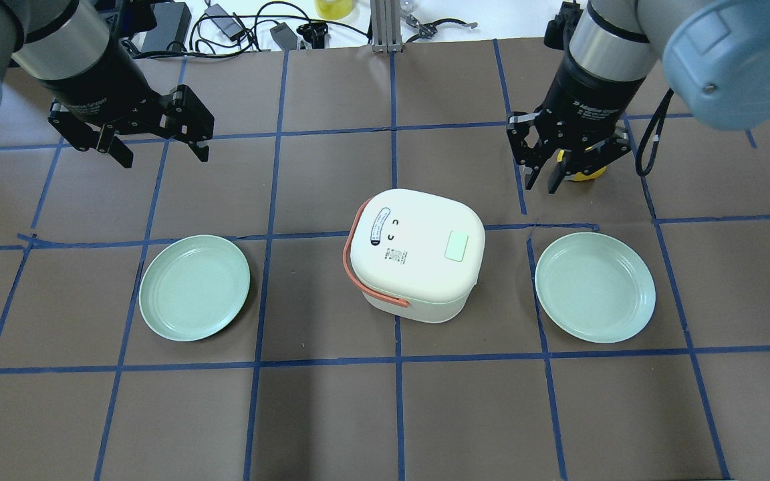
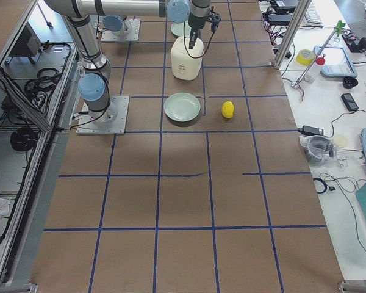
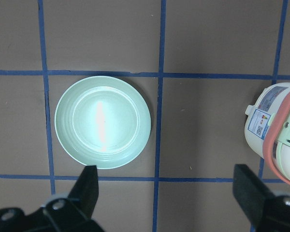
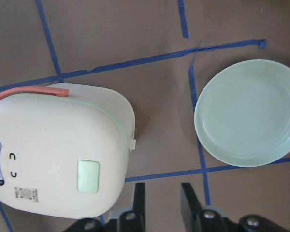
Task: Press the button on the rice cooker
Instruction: 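Move the right gripper down onto the rice cooker's lid button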
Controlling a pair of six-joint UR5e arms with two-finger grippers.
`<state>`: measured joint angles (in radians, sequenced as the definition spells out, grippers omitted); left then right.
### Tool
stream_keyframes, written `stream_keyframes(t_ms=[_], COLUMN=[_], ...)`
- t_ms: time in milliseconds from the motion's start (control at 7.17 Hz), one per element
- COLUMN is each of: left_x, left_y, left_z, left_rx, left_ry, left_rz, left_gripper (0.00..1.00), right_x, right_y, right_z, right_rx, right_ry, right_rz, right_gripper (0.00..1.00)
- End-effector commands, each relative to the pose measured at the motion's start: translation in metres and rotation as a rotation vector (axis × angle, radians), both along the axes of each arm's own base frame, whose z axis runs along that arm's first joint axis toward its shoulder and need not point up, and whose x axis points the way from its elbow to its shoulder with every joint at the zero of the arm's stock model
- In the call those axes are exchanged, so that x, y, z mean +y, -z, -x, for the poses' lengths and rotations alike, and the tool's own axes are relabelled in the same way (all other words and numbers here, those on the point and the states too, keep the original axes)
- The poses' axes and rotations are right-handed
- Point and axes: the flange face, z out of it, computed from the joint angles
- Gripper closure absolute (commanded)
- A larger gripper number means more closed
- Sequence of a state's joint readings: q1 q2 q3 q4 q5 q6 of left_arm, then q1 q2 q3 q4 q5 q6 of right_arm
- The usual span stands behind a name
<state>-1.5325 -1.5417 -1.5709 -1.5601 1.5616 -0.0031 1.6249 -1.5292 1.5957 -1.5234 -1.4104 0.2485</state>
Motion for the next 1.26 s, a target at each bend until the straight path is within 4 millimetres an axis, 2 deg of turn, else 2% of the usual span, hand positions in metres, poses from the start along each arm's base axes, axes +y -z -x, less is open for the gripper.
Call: stream_keyframes(t_ms=[0, 279, 419, 558, 837, 977, 1116], left_x=[0.0, 0.0, 0.0, 0.0, 0.0, 0.0, 0.0], left_y=[0.001, 0.0, 0.0, 0.001, 0.0, 0.0, 0.0], left_z=[0.0, 0.0, 0.0, 0.0, 0.0, 0.0, 0.0], left_rx=[0.0, 0.0, 0.0, 0.0, 0.0, 0.0, 0.0], left_ry=[0.0, 0.0, 0.0, 0.0, 0.0, 0.0, 0.0], left_rz=[-0.001, 0.0, 0.0, -0.001, 0.0, 0.0, 0.0], left_gripper=[0.0, 0.0, 0.0, 0.0, 0.0, 0.0, 0.0], right_x=[0.006, 0.013, 0.018, 0.02, 0.026, 0.027, 0.029], right_y=[0.026, 0.067, 0.079, 0.083, 0.084, 0.084, 0.094], right_z=[-0.027, -0.054, -0.055, -0.056, -0.071, -0.071, -0.071], right_rx=[-0.046, -0.044, -0.042, -0.042, -0.082, -0.082, -0.08], right_ry=[0.012, 0.031, 0.028, 0.027, 0.007, 0.007, 0.008], right_rz=[0.019, 0.052, 0.031, 0.023, 0.01, 0.007, -0.012], right_gripper=[1.0, 1.0, 1.0, 1.0, 1.0, 1.0, 1.0])
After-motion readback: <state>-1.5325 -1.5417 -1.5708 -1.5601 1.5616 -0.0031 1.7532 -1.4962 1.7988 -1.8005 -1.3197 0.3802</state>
